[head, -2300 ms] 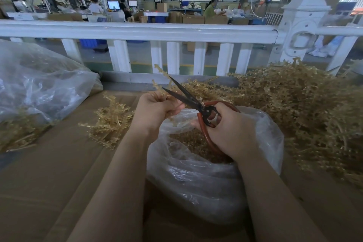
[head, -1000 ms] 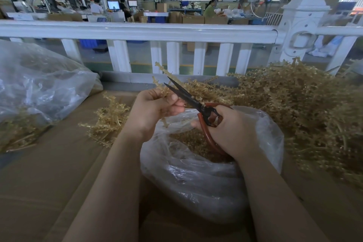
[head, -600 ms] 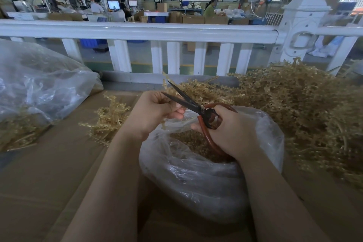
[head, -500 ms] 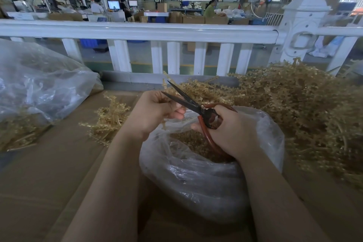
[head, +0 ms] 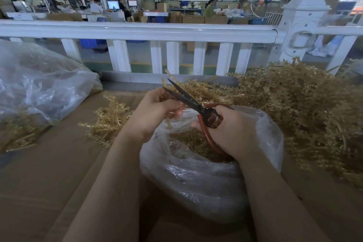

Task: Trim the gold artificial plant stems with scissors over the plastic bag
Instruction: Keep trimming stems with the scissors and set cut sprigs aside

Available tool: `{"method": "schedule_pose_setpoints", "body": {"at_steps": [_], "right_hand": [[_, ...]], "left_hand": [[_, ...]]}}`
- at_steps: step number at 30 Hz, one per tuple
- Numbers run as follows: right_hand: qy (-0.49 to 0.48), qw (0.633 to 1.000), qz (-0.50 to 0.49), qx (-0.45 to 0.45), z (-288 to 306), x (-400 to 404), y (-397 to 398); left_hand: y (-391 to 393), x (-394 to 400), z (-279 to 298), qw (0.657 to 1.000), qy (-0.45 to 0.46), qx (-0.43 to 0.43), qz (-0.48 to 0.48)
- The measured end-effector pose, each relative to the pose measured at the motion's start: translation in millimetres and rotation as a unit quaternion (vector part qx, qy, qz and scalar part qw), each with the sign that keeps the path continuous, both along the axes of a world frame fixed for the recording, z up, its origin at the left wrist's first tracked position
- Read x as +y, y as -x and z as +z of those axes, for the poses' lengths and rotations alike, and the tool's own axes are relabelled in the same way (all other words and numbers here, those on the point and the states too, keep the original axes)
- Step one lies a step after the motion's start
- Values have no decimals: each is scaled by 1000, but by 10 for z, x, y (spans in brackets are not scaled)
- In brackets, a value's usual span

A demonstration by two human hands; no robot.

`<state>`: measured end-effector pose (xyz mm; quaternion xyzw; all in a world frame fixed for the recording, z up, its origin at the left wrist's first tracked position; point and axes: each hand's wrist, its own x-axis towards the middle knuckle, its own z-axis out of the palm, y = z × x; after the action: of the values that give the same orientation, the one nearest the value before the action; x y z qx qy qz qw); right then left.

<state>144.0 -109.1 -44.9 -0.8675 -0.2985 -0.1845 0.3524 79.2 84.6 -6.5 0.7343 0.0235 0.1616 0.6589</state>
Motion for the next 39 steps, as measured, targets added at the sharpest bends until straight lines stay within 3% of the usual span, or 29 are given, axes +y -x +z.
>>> {"method": "schedule_pose_setpoints", "body": {"at_steps": [6,9,19,25,30,39], "right_hand": [[-6,1000,-5,2,1,3,3],[-23,1000,-12,3,-9,-1,-6],[-16,999,-21,-24,-12,3,-3],[-14,999,-36,-25,7,3,11],[-1,999,-34,-33,4,20,15],[16,998,-48,-35,-2,19,-18]], "left_hand": [[9,-20,-7,990,132,-35,-30],[-5,-10,-31,987,151,-48,-29],[-10,-37,-14,991,129,-43,-5],[-36,-47,-31,998,35,-21,57],[-25,-12,-54,998,-23,-23,47],[-52,-50,-62,998,4,-56,41]]}}
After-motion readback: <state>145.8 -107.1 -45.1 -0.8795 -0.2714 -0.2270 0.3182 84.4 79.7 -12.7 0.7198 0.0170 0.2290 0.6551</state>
